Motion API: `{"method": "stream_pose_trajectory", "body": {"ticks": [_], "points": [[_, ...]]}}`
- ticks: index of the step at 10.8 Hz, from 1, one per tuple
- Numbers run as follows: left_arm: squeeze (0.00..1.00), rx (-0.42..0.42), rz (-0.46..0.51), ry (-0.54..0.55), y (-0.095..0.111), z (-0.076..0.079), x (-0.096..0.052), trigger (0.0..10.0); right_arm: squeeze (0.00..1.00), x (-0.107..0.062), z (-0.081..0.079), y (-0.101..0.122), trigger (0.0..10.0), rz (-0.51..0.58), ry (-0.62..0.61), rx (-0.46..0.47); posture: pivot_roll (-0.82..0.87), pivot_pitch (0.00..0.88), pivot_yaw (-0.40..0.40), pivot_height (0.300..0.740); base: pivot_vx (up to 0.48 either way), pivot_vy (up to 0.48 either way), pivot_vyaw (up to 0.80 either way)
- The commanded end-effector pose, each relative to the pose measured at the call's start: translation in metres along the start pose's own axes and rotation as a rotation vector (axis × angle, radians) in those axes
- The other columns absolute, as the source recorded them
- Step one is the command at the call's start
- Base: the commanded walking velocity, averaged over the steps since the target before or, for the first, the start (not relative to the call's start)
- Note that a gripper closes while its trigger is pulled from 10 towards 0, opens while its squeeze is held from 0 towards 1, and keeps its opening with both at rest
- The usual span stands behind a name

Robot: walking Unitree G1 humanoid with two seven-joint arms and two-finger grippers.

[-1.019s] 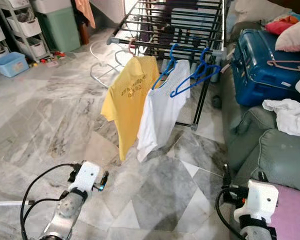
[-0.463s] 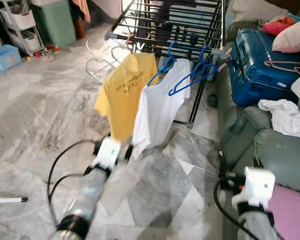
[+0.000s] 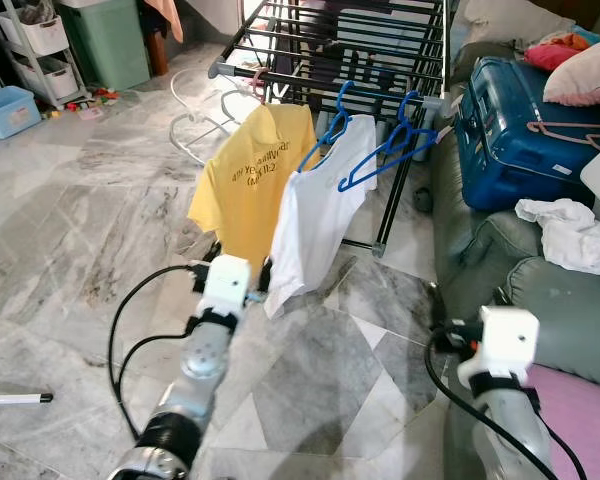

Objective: Hang hanger

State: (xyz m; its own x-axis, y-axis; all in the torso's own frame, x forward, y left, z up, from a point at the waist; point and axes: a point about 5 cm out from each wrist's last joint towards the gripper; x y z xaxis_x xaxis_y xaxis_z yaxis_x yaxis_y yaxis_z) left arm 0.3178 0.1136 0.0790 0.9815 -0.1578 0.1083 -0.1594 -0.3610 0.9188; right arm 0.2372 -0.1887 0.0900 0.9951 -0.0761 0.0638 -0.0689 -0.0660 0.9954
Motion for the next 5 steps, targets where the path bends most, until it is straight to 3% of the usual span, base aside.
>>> {"method": "stream_pose_trajectory", "body": {"ticks": [1, 2, 3, 5], "points": [[0.00, -0.030, -0.018, 0.028, 0.0025, -0.0019, 0.0062, 10.0, 0.00, 0.0005, -0.0034, 0.0003, 10.0, 0.001, 0.026, -0.003, 0.00, 0.016, -0.078, 0.740, 0.000, 0.000, 0.00], [0.00, -0.099, -0.098, 0.058, -0.0038, -0.0031, 0.0081, 10.0, 0.00, 0.0001, -0.0038, -0.0006, 10.0, -0.001, 0.025, -0.003, -0.01, 0.017, -0.076, 0.740, 0.000, 0.000, 0.00], [0.00, -0.128, -0.112, 0.045, -0.0052, -0.0013, 0.0085, 10.0, 0.00, -0.0003, -0.0044, -0.0013, 10.0, 0.000, 0.025, 0.000, -0.01, 0.019, -0.072, 0.740, 0.000, 0.000, 0.00], [0.00, -0.133, -0.059, -0.005, -0.0033, -0.0005, 0.0074, 10.0, 0.00, -0.0015, -0.0084, -0.0040, 10.0, -0.006, 0.027, 0.007, -0.01, 0.026, -0.064, 0.740, 0.000, 0.000, 0.00]]}}
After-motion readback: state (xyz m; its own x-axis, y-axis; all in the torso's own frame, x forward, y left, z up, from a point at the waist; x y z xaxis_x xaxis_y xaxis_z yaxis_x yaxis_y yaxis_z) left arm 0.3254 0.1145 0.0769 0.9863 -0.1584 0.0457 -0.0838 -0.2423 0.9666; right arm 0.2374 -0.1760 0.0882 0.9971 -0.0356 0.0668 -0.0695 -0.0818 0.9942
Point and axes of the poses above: a point about 5 cm out from each wrist's last joint towards the gripper, its own x axis pointing out of the wrist towards the gripper, its own y axis along the axis of the wrist's last joint, z = x × y, and after that the axes turned 10 degrees about x, right-handed
